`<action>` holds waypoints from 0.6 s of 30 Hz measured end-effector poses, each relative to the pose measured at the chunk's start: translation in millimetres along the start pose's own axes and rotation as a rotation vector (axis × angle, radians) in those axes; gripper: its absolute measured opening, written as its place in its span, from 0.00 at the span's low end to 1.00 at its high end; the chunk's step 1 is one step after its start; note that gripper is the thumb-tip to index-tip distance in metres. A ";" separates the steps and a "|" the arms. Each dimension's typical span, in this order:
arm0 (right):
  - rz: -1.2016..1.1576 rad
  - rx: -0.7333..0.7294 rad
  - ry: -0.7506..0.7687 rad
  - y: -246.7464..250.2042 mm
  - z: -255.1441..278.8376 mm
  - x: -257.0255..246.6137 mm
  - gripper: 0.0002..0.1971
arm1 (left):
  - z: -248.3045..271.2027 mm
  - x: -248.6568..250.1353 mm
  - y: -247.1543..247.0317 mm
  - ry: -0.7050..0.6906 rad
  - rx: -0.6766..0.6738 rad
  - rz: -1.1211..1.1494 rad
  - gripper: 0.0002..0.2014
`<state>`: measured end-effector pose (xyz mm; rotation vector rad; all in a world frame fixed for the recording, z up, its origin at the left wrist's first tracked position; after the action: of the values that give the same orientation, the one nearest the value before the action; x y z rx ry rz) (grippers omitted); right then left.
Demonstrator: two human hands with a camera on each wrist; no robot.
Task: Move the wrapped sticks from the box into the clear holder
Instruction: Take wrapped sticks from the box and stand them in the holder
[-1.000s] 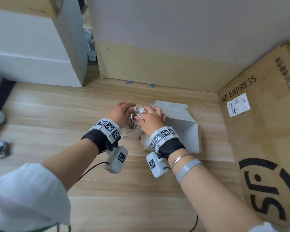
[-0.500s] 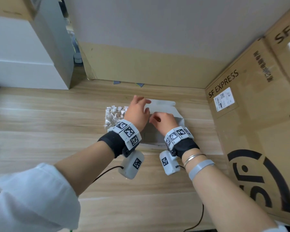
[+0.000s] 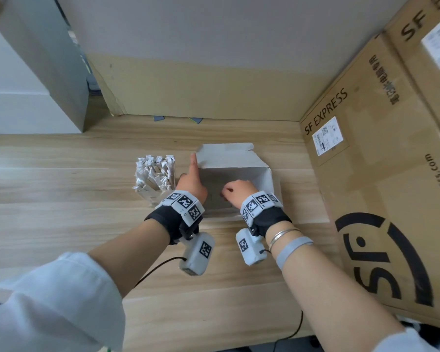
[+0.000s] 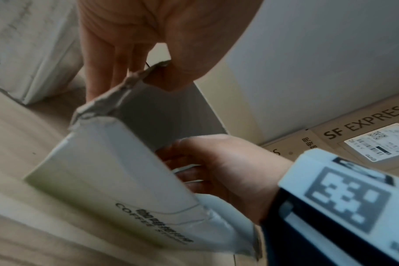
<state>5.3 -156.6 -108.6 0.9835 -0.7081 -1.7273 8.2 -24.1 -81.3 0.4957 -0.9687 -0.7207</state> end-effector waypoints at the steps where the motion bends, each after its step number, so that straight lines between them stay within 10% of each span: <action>1: 0.033 -0.013 -0.012 -3.0 -1.5 1.7 0.18 | 1.0 1.0 0.7 -0.010 0.023 0.045 0.43; 18: 0.360 -0.093 -0.133 -33.2 -16.5 3.0 0.20 | 9.6 -3.8 -7.0 -0.244 0.062 0.149 0.37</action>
<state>3.6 -148.3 -144.8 0.6354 -0.8273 -1.5010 -3.9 -26.6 -83.5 0.3904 -1.2461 -0.6268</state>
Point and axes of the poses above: each hand's wrist, its own z-axis away from the middle knuckle, its own y-axis out of the back of the hand, x = y × z, the point moved 5 cm from there along -z, towards the middle knuckle, and after that the axes turned 7 degrees about x, right-handed, at the moved point
